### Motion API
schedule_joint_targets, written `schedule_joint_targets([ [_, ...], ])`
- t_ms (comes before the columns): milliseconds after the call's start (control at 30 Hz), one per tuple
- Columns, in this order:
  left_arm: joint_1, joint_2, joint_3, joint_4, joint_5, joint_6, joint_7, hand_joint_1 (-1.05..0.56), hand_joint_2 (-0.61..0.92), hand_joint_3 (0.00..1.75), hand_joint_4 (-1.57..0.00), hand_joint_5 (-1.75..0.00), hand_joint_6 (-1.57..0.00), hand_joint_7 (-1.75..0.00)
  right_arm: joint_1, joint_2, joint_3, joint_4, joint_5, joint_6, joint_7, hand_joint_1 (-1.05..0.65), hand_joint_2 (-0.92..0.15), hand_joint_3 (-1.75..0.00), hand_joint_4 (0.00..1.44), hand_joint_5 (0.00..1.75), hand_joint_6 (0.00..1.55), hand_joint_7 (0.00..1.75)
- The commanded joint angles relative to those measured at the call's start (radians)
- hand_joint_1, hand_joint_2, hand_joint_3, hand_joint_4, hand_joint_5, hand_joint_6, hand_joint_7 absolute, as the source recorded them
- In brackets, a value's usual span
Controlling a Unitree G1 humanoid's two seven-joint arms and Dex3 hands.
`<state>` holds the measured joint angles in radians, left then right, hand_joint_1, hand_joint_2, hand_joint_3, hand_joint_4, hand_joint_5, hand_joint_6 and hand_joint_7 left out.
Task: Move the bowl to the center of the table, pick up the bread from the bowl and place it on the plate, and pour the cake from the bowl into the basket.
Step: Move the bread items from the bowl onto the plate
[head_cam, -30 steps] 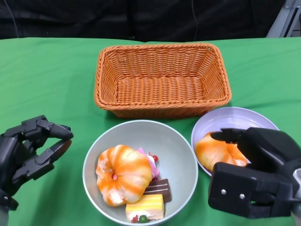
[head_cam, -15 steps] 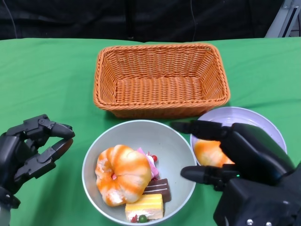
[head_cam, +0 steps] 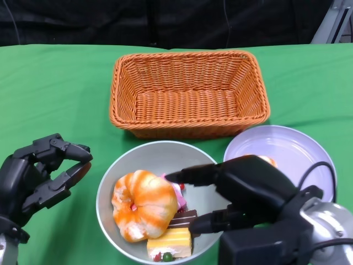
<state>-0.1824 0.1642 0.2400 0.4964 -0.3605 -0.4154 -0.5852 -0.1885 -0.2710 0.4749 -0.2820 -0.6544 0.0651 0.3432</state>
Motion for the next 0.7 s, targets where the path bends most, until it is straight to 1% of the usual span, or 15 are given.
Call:
schedule_joint_targets([
  [33, -0.008, 0.004, 0.007, 0.010, -0.013, -0.015, -0.014, -0.10, 0.90, 0.29, -0.72, -1.43, -0.90, -0.87, -0.031, 0.012, 0.028, 0.046, -0.042, -0.021, -0.025, -0.83, -0.92, -0.15, 0.62, 0.00, 0.54, 0.00],
  [133, -0.010, 0.001, 0.008, 0.018, -0.007, -0.022, -0.005, -0.10, 0.90, 0.29, -0.74, -1.41, -0.92, -0.85, -0.043, 0.030, 0.056, 0.099, -0.076, -0.059, -0.078, -0.82, -0.92, -0.14, 0.61, 0.00, 0.55, 0.00],
  [333, -0.010, -0.006, 0.003, 0.008, -0.002, -0.010, 0.010, -0.11, 0.88, 0.32, -0.72, -1.41, -0.92, -0.86, -0.059, 0.054, 0.072, 0.156, -0.107, -0.104, -0.134, -0.79, -0.92, -0.11, 0.56, 0.00, 0.55, 0.00],
  [467, -0.017, -0.009, 0.003, 0.021, -0.010, -0.021, -0.009, -0.11, 0.86, 0.35, -0.72, -1.43, -0.90, -0.87, -0.077, 0.066, 0.084, 0.196, -0.136, -0.136, -0.179, -0.79, -0.92, -0.11, 0.55, 0.00, 0.55, 0.00],
  [700, -0.013, -0.012, 0.001, 0.014, 0.000, -0.022, 0.005, -0.10, 0.86, 0.37, -0.73, -1.43, -0.90, -0.86, -0.112, 0.089, 0.108, 0.248, -0.173, -0.161, -0.215, -0.77, -0.92, -0.13, 0.52, 0.00, 0.53, 0.00],
])
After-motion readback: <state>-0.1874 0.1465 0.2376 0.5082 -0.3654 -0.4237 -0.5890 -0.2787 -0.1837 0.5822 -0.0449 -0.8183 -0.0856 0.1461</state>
